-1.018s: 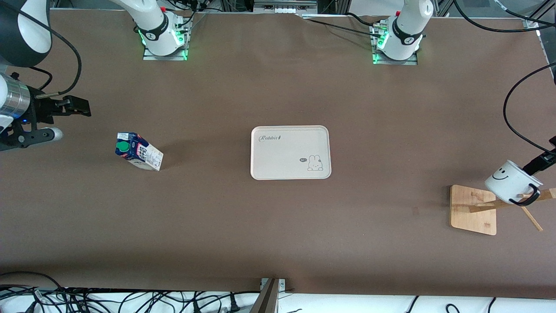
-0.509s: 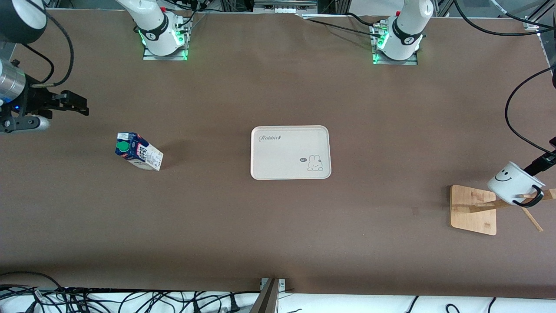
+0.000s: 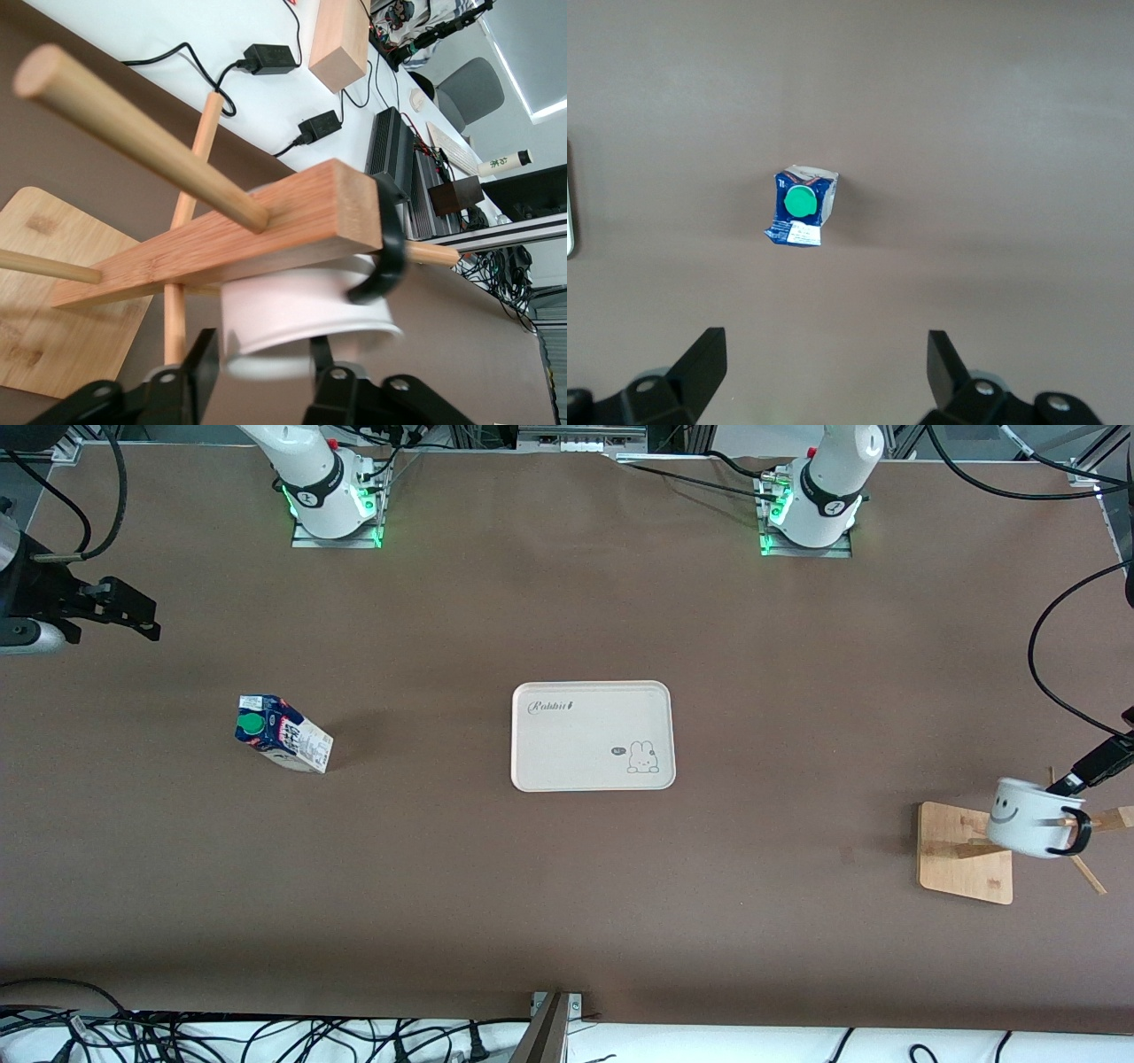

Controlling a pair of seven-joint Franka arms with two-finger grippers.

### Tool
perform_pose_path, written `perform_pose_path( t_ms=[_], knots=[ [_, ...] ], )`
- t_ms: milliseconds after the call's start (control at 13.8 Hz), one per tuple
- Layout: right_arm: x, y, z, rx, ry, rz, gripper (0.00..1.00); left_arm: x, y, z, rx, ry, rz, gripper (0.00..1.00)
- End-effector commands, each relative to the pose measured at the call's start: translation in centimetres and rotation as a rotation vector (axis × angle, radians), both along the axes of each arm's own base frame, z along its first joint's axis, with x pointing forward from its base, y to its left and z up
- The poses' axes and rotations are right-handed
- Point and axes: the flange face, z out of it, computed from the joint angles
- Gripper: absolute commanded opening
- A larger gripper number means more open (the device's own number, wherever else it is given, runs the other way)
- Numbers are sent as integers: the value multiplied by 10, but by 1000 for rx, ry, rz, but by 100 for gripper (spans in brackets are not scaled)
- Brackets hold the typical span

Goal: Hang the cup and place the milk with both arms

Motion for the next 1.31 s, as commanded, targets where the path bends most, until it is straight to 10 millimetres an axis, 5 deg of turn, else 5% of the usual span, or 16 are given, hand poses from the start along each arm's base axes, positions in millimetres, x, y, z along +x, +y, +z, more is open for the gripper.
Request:
perform_pose_path(
  t_ms=[0, 364, 655, 1018, 1236],
  knots=[
    [-2, -21, 2, -4, 37, -57, 100, 0, 1, 20, -52, -18, -12, 100],
    [-1, -32, 0, 37, 45, -81, 100, 5, -12, 79, -72, 154, -32, 100],
    [-6, -42, 0, 40, 63, -95, 100, 7, -23, 114, 75, 215, -86, 100],
    [-5, -34, 4, 41, 49, -92, 100, 0, -60, 143, 299, 314, -215, 100],
    [-6, -38, 3, 43, 55, -98, 100, 7, -94, 177, 460, 403, -312, 100]
  ],
)
